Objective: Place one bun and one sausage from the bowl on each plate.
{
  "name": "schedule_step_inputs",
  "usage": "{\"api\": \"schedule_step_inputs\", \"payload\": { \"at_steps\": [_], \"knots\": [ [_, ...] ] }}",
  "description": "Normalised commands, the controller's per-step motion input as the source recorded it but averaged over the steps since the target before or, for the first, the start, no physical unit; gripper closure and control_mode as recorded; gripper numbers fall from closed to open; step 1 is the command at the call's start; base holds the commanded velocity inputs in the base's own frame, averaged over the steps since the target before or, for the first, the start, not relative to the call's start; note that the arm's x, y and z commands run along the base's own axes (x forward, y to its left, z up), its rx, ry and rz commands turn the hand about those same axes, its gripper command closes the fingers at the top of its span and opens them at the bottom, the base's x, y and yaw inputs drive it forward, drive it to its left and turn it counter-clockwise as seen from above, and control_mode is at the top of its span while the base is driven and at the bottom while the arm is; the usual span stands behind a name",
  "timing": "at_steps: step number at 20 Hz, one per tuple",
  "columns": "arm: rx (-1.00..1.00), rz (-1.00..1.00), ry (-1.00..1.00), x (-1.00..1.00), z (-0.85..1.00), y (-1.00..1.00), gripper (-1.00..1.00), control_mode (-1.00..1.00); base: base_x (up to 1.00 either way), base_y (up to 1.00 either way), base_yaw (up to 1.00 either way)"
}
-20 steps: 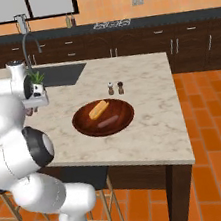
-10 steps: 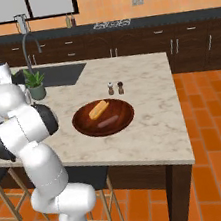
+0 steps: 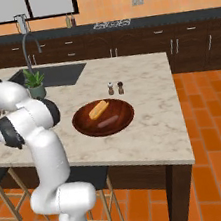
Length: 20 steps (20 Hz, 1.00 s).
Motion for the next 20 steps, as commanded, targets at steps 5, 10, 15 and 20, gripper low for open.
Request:
{"api": "schedule_step_inputs", "payload": {
  "at_steps": [5,10,15,20],
  "knots": [
    [0.15,0.26,-0.17,-0.1,-0.36,0.08,1.0,-1.0,0.0,0.0,0.0],
    [0.06,0.19,0.0,0.11,-0.14,0.51,1.0,-1.0,0.0,0.0,0.0],
    [0.0,0.08,0.0,0.33,-0.29,0.6,1.0,-1.0,0.0,0.0,0.0],
    [0.0,-0.03,0.05,0.09,-0.09,0.53,1.0,-1.0,0.0,0.0,0.0]
  ]
}}
